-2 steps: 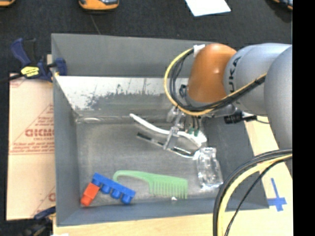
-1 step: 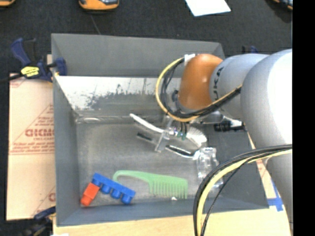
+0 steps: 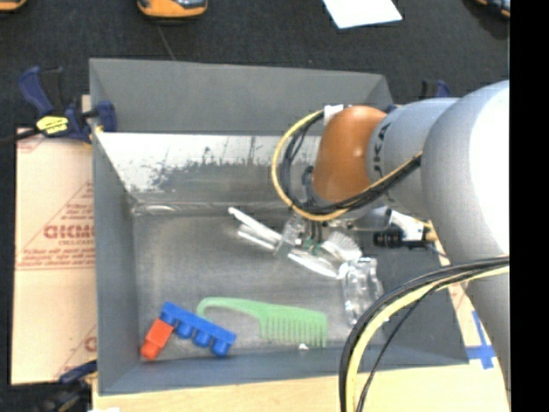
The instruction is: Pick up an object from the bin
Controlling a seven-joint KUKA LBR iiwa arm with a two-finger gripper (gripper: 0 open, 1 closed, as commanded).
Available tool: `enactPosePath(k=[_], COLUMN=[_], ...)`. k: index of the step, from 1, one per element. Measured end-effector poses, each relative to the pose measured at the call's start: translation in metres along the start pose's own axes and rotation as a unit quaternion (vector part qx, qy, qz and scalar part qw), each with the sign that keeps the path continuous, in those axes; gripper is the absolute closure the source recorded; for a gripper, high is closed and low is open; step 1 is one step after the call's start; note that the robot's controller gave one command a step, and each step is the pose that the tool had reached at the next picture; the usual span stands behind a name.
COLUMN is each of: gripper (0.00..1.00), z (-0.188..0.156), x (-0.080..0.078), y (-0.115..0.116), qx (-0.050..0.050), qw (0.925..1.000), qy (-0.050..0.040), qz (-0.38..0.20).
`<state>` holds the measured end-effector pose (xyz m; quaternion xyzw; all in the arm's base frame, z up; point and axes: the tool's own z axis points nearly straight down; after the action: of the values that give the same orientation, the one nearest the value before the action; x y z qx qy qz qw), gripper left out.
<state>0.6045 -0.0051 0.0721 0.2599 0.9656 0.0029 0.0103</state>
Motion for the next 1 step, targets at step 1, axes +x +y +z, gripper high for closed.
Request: enactPosePath(k=[1], gripper=[1.0], z=[-0.0001], x=[0.0], y=[0.0], qx=[0.0], qw=[1.0], qy=[-0.0001], qz=[0.0])
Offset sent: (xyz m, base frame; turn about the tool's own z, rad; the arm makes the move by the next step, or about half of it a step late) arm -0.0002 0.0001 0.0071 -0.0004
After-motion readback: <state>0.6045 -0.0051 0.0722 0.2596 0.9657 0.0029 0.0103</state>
